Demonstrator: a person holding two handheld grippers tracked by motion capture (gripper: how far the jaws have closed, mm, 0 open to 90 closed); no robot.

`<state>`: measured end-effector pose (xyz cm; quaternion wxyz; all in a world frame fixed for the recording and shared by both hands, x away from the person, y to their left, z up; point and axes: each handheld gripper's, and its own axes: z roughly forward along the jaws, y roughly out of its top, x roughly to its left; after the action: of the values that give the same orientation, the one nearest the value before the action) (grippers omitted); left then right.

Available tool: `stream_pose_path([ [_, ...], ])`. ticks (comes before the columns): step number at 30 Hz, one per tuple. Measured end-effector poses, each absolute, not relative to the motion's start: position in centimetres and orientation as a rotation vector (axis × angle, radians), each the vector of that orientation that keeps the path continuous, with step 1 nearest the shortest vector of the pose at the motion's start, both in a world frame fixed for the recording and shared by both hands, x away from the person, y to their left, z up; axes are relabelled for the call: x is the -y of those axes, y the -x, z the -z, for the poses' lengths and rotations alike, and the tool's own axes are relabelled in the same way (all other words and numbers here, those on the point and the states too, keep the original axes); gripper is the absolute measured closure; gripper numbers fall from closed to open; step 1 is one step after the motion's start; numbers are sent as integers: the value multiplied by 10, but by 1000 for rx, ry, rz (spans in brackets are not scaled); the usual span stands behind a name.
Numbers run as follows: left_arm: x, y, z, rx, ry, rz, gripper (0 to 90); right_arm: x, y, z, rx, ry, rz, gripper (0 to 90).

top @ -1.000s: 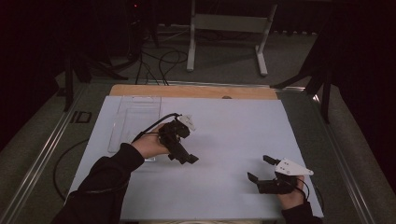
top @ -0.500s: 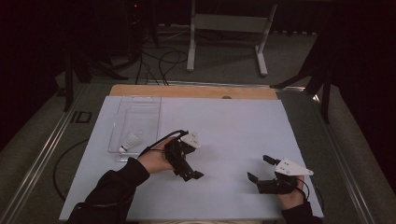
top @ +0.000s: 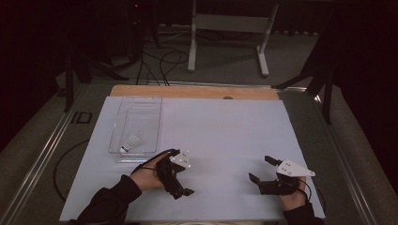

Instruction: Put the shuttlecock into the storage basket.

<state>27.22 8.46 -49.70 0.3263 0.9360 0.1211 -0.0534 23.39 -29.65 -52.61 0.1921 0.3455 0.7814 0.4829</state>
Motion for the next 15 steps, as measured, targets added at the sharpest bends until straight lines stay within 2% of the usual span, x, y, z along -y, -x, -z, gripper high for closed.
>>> stream_pose_path([
  [15,-131,-258,518,-446,-2401,135,0,296,-234,526,-2197,-969,-1350,84],
])
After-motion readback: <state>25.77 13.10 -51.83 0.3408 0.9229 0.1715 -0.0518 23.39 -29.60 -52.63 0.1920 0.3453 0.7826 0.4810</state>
